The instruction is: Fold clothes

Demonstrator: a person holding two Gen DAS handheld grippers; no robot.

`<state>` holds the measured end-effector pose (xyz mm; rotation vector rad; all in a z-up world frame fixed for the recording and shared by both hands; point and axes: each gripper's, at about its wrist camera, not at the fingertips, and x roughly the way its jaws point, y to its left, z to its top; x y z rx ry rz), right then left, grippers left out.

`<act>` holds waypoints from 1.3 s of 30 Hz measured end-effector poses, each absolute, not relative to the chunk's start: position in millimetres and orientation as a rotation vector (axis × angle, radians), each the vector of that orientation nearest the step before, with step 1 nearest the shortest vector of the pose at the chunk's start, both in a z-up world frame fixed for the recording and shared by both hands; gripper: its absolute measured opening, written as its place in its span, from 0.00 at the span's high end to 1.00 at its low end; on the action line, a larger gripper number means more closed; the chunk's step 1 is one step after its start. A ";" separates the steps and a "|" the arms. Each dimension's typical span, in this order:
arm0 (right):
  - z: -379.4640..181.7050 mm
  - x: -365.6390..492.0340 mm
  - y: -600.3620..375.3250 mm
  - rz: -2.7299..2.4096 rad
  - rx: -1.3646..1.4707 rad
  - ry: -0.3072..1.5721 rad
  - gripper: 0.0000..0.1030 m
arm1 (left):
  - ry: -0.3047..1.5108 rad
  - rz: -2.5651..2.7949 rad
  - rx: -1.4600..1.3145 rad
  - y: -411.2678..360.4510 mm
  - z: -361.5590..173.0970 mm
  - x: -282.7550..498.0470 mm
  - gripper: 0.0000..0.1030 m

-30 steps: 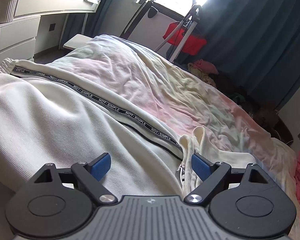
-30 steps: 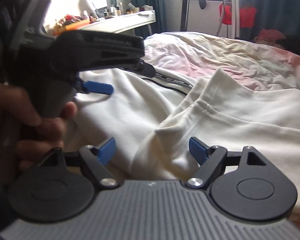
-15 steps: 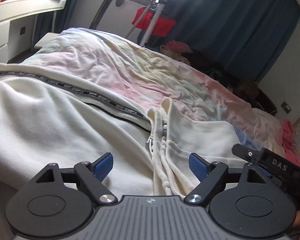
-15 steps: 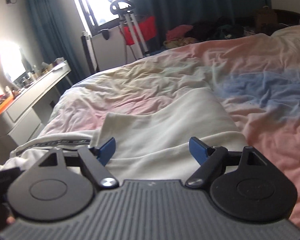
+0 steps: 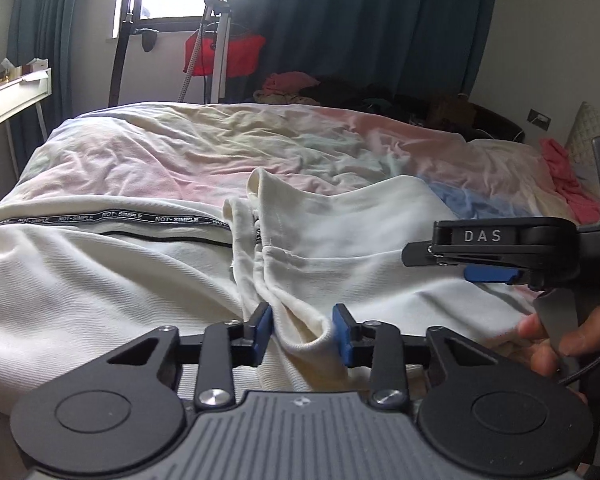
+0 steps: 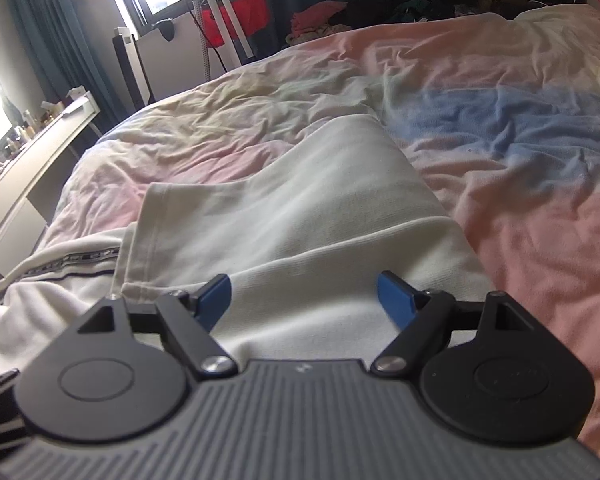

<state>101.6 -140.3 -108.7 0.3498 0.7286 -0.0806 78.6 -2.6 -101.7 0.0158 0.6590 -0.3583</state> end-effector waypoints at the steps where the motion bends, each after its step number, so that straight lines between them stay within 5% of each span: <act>1: -107.9 100.4 -140.2 -0.078 0.348 0.729 0.21 | 0.647 -0.352 0.035 -3.4 -100.5 76.1 0.72; 10: -104.9 91.5 -144.5 -0.073 0.374 0.732 0.21 | 0.573 -0.386 0.134 -11.0 -89.8 51.4 0.88; 15: -104.9 90.0 -143.0 -0.063 0.370 0.736 0.21 | 0.645 -0.394 0.082 -7.3 -96.0 59.8 0.85; 18: -104.9 90.7 -140.4 -0.057 0.357 0.739 0.20 | 0.712 -0.436 0.020 -1.7 -103.8 69.7 0.74; 23: -102.7 91.1 -135.9 -0.040 0.331 0.738 0.20 | 0.748 -0.429 -0.069 9.7 -104.8 76.6 0.93; 39: -113.7 95.3 -107.2 -0.017 0.130 0.765 0.20 | 0.780 -0.384 -0.086 20.5 -101.8 61.2 0.92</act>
